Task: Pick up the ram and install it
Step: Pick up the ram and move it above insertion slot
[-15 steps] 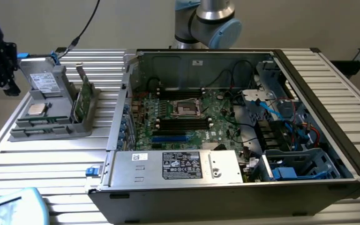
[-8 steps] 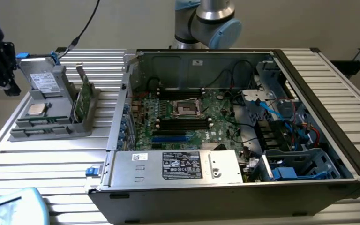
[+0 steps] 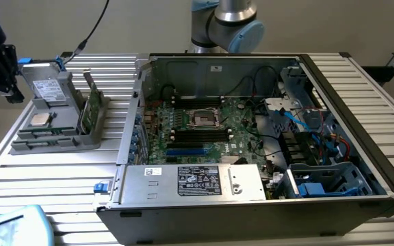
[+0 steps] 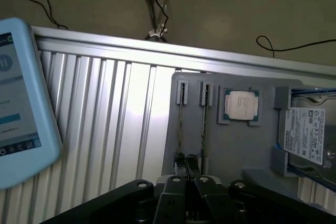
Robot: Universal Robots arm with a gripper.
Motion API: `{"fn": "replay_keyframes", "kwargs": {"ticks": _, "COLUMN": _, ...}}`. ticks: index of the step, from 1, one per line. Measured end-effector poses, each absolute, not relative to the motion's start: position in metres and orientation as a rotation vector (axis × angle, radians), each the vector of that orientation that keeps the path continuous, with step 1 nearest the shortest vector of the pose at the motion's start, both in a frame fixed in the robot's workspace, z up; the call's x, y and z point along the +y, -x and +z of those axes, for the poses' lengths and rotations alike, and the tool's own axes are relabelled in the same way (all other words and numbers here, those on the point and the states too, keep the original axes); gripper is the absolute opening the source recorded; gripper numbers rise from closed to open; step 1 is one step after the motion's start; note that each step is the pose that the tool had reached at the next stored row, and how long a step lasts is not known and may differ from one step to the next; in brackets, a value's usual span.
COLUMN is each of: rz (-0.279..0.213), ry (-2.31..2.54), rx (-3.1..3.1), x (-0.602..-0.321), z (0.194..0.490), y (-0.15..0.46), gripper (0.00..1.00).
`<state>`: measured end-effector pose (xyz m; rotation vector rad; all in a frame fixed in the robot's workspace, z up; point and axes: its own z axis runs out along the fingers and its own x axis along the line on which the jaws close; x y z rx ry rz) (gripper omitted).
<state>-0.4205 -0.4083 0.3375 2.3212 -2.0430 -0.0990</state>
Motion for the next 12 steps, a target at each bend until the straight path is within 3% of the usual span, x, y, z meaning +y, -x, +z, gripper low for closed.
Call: {"fn": "replay_keyframes", "kwargs": {"ticks": 12, "rz": -0.099, "ry": -2.323, "rx": -2.041, "x": -0.4079, "z": 0.3375, "y": 0.4204, "gripper": 0.11}}
